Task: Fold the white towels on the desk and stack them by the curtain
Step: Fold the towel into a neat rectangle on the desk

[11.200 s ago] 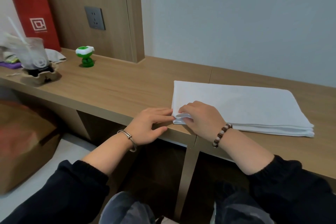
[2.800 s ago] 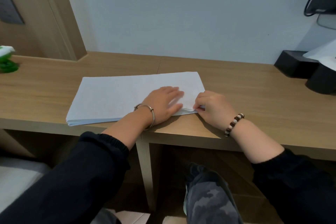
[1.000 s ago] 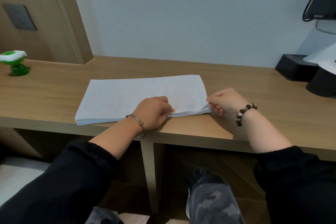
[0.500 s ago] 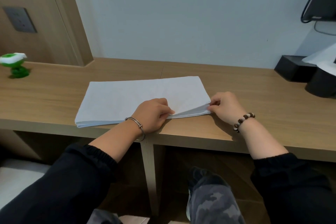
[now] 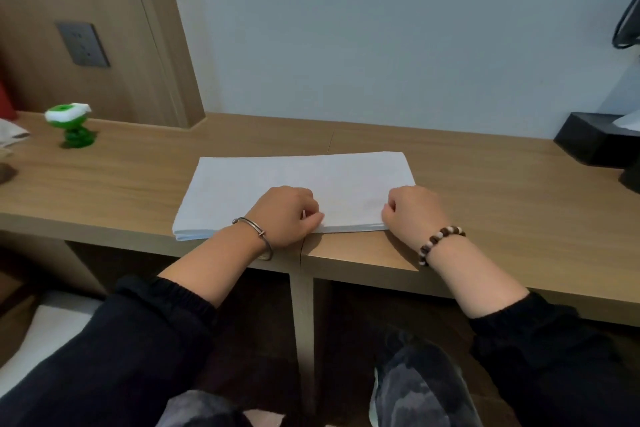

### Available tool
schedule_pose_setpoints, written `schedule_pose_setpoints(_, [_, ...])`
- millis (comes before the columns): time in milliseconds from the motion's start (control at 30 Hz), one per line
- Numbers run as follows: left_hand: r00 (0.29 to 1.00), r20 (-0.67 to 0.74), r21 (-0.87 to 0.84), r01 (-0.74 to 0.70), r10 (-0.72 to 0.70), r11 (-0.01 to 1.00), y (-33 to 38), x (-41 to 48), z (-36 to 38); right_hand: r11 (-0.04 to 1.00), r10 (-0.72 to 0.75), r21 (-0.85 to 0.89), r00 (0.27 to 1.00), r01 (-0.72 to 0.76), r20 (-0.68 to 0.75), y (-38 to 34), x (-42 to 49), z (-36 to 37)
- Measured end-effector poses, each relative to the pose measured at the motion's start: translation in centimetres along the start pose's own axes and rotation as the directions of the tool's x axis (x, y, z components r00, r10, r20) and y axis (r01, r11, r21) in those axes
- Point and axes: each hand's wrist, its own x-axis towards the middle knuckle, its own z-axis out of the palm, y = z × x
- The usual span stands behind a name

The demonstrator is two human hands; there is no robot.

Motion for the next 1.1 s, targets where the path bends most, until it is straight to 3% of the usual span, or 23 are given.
schedule_pose_setpoints(133, [0.973, -0.071, -0.052, 0.215, -0.218, 0.975, -1.9, 0.3, -0.9, 0.985, 0.126, -0.122, 0.992, -0.124, 0.006, -2.1, 1.9, -0.3])
schedule_pose_setpoints(233, [0.954, -0.152, 0.016, 0.262, -0.257, 0.965, -1.9, 2.2, -0.5, 0.999, 0.012, -0.046, 0.996, -0.016, -0.084, -4.4, 3.8, 0.1])
schedule_pose_setpoints(300, [0.964, -0.006, 0.139, 0.263, -0.265, 0.955, -2.0, 3.3, 0.8, 0.997, -0.081, 0.017, 0.995, 0.080, 0.050, -5.3, 4.6, 1.3])
schedule_pose_setpoints(400, [0.898, 0.210, 0.235, 0.338, -0.387, 0.911, -3.2, 3.2, 2.6, 0.996, -0.079, 0.052, 0.953, 0.067, 0.294, -4.8, 4.8, 3.0])
schedule_pose_setpoints(633, [0.775, 0.136, 0.243, 0.578, -0.617, 0.780, -9.1, -1.6, 1.4, 0.989, 0.146, -0.041, 0.940, -0.140, 0.308, -2.0, 4.5, 2.6])
schedule_pose_setpoints(733, [0.707, 0.192, 0.320, 0.610, -0.681, 0.724, -9.9, -2.2, 0.2, 0.970, 0.237, -0.124, 0.913, -0.207, 0.332, -2.6, 4.8, 2.2])
schedule_pose_setpoints(800, [0.725, 0.190, 0.330, 0.588, -0.662, 0.738, -9.3, 0.0, -0.9, 0.977, 0.203, -0.127, 0.935, -0.173, 0.291, -3.9, 6.1, 1.7])
schedule_pose_setpoints(933, [0.875, 0.175, 0.277, 0.397, -0.452, 0.875, -6.1, 5.6, -1.0, 0.996, -0.083, 0.063, 0.967, 0.070, 0.240, -7.8, 8.8, 1.7])
schedule_pose_setpoints(1000, [0.856, 0.235, 0.265, 0.399, -0.460, 0.878, -5.5, 6.5, 0.5, 0.992, -0.123, 0.063, 0.946, 0.109, 0.301, -8.4, 8.9, 3.0])
schedule_pose_setpoints(1100, [0.815, 0.264, 0.235, 0.464, -0.516, 0.854, -7.3, 5.9, 1.7, 0.999, -0.042, 0.021, 0.941, 0.037, 0.337, -6.8, 9.0, 4.1])
